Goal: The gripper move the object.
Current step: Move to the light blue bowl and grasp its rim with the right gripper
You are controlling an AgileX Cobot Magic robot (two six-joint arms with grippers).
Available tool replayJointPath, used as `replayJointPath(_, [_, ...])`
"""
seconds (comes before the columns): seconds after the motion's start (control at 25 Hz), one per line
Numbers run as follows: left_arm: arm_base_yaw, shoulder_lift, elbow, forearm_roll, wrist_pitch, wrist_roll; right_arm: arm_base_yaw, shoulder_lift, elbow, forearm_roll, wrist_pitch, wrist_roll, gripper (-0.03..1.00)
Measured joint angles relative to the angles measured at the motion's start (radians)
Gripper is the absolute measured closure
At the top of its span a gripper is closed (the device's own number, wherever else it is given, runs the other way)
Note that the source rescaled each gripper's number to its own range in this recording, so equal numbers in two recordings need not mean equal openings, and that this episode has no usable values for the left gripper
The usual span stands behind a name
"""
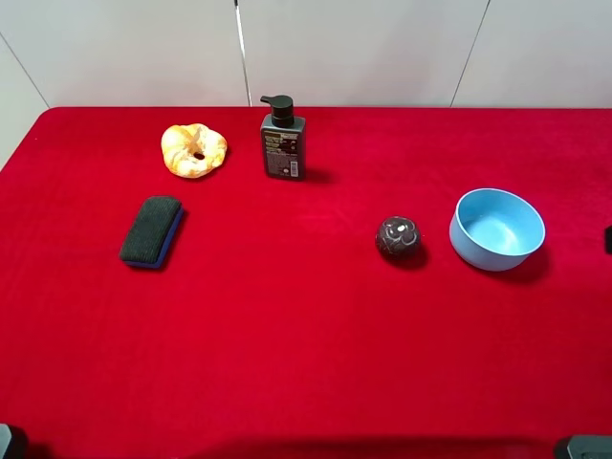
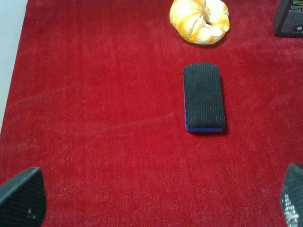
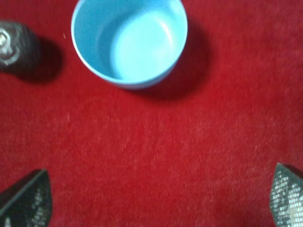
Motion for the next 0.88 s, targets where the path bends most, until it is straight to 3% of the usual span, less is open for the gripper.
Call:
replayJointPath(0.36, [0.0, 0.0, 0.0, 0.0, 0.0, 0.0, 0.0, 0.236, -0.012, 0.002, -0.049, 0.0, -0.03])
replayJointPath(0.88, [0.0, 0.0, 0.0, 0.0, -0.001, 0.0, 0.0, 0.613, -0.23, 0.002, -0.088, 0.026, -0.03])
